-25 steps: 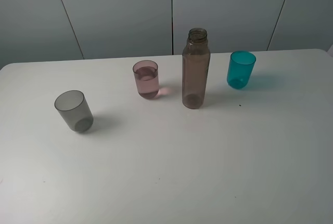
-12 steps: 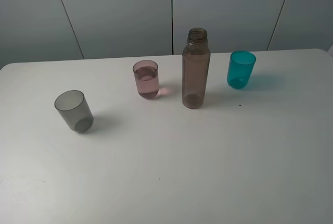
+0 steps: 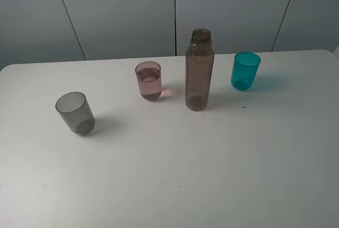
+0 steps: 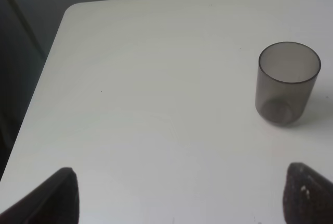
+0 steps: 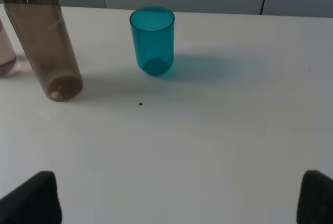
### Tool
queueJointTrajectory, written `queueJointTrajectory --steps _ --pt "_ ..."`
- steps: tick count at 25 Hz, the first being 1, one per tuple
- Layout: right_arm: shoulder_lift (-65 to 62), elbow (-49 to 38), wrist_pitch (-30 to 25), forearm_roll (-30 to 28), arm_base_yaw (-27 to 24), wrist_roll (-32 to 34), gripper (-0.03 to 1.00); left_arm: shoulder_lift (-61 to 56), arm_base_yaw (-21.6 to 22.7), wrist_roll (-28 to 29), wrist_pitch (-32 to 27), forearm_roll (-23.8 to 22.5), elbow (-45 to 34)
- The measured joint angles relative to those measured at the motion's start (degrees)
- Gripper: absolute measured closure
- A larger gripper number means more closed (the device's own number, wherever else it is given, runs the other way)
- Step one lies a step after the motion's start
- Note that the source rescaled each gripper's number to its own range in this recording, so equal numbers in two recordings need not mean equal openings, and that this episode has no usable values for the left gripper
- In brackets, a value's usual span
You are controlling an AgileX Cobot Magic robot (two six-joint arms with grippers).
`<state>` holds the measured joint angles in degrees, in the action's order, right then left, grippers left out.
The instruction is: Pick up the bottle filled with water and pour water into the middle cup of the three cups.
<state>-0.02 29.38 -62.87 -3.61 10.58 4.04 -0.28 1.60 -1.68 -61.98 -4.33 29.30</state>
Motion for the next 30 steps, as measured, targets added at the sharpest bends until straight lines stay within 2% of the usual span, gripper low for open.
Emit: queueJointTrajectory --steps 19,25,30 --pt "0.0 0.0 0.0 0.0 -0.2 0.4 0.02 0.0 0.0 0.0 0.0 0.0 0.0" --pt "0.0 0.0 0.0 -0.1 -3.8 0.4 0.02 0.0 0.0 0.0 0.0 0.0 0.0" --pt "0.0 0.0 0.0 -0.1 -4.0 0.4 0.03 0.0 0.0 0.0 0.0 0.0 0.0"
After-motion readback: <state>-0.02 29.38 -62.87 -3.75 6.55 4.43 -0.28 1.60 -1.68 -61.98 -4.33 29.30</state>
